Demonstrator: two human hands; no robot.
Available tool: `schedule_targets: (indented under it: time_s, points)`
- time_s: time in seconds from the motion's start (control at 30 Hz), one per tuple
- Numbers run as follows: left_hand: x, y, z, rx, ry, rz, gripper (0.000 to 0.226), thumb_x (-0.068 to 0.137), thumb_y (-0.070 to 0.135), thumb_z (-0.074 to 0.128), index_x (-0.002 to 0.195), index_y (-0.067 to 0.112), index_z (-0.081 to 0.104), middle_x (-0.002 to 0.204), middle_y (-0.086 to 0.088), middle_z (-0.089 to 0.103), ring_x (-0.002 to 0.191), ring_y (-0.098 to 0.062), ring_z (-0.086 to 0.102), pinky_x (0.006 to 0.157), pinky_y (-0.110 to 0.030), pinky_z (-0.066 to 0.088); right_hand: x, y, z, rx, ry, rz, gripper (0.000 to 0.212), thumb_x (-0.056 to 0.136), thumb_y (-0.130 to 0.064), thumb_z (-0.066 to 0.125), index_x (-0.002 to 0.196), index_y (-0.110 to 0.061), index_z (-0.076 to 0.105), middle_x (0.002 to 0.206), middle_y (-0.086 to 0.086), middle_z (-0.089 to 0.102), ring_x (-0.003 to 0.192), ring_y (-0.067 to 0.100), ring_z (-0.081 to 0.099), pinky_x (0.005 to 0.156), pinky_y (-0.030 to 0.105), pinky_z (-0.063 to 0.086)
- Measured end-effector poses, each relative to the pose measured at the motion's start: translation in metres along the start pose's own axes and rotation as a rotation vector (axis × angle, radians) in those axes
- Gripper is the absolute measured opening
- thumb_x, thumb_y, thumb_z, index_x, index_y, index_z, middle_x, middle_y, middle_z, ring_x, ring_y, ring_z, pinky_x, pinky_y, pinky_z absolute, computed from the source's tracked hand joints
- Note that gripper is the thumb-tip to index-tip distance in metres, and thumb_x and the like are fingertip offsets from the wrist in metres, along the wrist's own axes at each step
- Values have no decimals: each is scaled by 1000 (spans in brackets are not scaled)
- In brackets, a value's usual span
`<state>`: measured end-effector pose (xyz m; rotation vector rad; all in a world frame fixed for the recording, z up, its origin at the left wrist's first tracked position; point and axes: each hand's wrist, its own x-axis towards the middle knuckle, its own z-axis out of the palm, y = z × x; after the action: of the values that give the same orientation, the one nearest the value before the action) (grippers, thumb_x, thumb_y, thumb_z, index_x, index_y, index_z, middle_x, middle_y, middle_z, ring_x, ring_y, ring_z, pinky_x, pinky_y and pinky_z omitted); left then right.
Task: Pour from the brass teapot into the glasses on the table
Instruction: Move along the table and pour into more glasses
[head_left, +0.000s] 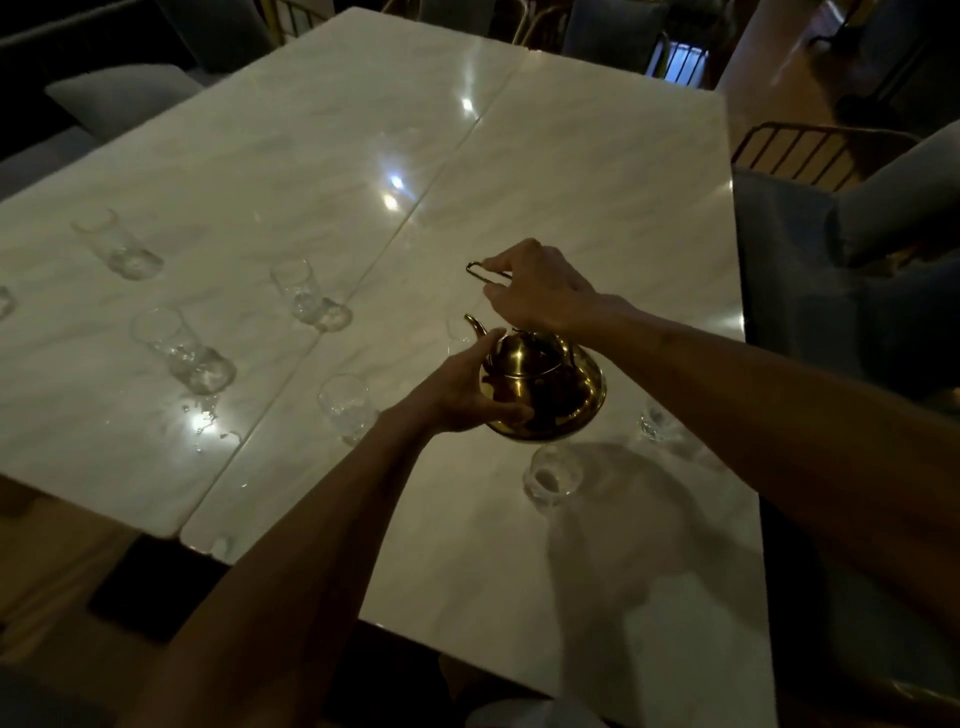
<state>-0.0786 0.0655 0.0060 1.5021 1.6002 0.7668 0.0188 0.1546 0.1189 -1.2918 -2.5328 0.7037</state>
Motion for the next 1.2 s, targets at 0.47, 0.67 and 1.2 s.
schedule_targets:
  time_s: [0.47,0.67,1.2]
  points:
    - [53,-38,6,-123,-30,-91,97,74,36,84,152,26,26,147,-2,45,131,-17,42,100,-31,37,79,27,30,-100,-191,62,43,88,-21,62,128,-6,60,119,13,67,86,21,67,77,35,58]
    - [68,-41,4,-155,-37,-112,93,77,33,82,151,26,27,145,0,44,120,-9,41,92,-23,36,100,28,32,-133,-238,102,50,87,-24,61,133,-9,55,123,11,63,90,21,65,80,37,56]
    - [78,-40,13,-186,-33,-183,102,77,44,79,156,27,16,155,-3,35,138,-22,38,98,-28,32,122,33,30,-183,-325,127,41,83,-21,58,121,-8,64,97,8,69,77,22,66,78,43,59]
